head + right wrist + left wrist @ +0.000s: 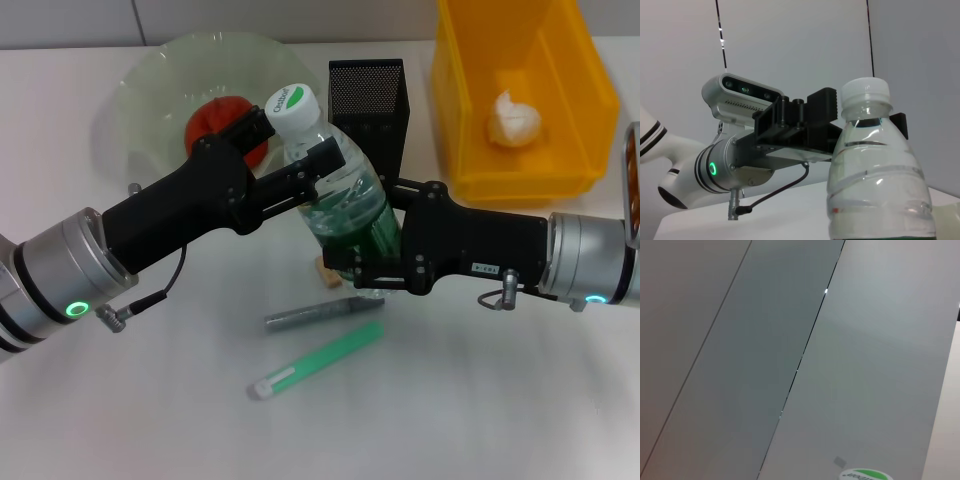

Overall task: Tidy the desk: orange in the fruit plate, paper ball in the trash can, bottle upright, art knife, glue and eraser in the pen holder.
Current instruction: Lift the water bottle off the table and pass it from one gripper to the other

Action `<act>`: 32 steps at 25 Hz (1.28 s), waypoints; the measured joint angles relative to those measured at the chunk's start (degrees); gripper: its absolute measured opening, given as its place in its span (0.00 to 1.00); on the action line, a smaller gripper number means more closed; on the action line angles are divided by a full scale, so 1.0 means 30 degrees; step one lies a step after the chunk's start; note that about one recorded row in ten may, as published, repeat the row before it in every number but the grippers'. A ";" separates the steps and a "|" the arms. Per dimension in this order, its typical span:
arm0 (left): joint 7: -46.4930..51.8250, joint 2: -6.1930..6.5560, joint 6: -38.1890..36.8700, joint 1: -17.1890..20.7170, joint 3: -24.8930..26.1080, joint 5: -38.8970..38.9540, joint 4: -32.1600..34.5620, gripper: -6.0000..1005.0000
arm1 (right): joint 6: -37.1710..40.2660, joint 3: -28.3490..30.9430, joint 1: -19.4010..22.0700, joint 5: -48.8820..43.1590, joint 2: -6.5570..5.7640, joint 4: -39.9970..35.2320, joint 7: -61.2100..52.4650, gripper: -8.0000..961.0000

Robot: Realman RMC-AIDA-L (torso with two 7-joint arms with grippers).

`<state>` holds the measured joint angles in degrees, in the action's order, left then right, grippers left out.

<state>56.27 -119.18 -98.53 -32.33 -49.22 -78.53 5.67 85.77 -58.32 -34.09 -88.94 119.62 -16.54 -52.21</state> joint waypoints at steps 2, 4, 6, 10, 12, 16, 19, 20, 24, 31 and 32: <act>-0.0062 0.0000 -0.0001 -0.0008 0.0000 0.0025 -0.0031 0.80 | -0.0008 -0.0003 -0.0003 0.0000 0.0000 0.0006 0.0000 0.80; -0.0098 0.0000 -0.0011 -0.0013 0.0000 0.0043 -0.0037 0.80 | -0.0022 -0.0061 -0.0004 0.0001 0.0000 0.0006 0.0000 0.80; -0.0130 0.0000 -0.0011 -0.0042 0.0001 0.0046 -0.0066 0.80 | -0.0029 -0.0096 -0.0006 0.0001 0.0001 0.0006 0.0000 0.80; -0.0138 -0.0001 -0.0012 -0.0070 0.0000 0.0049 -0.0111 0.80 | -0.0029 -0.0103 -0.0005 0.0001 0.0001 0.0006 0.0000 0.80; -0.0138 -0.0002 -0.0019 -0.0069 0.0000 0.0063 -0.0113 0.80 | -0.0028 -0.0102 -0.0006 0.0000 0.0000 0.0006 0.0037 0.80; -0.0096 -0.0001 -0.0030 -0.0149 0.0000 0.0050 -0.0112 0.79 | -0.0030 -0.0102 0.0001 0.0000 0.0000 0.0006 0.0107 0.80; -0.0001 -0.0001 -0.0029 -0.0203 0.0001 0.0007 -0.0108 0.79 | -0.0029 -0.0102 0.0005 0.0000 0.0000 0.0006 0.0131 0.80; 0.0023 -0.0001 -0.0030 -0.0217 0.0002 0.0005 -0.0108 0.79 | -0.0028 -0.0101 0.0008 0.0000 0.0000 0.0006 0.0135 0.80; 0.0056 -0.0001 0.0044 -0.0232 0.0002 0.0035 -0.0102 0.71 | -0.0028 -0.0109 0.0021 -0.0001 0.0000 0.0004 0.0162 0.81; 0.0211 -0.0001 0.0127 -0.0239 0.0136 0.0062 -0.0102 0.50 | 0.0037 -0.0127 0.0053 0.0001 -0.0001 0.0002 0.0191 0.81; 0.0302 -0.0002 0.0139 -0.0235 0.0179 0.0060 -0.0102 0.49 | 0.0043 -0.0127 0.0053 0.0002 -0.0001 0.0003 0.0192 0.81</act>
<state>57.18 -119.18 -98.11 -33.03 -48.68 -78.35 5.36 85.90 -58.70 -33.93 -88.93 119.62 -16.53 -51.63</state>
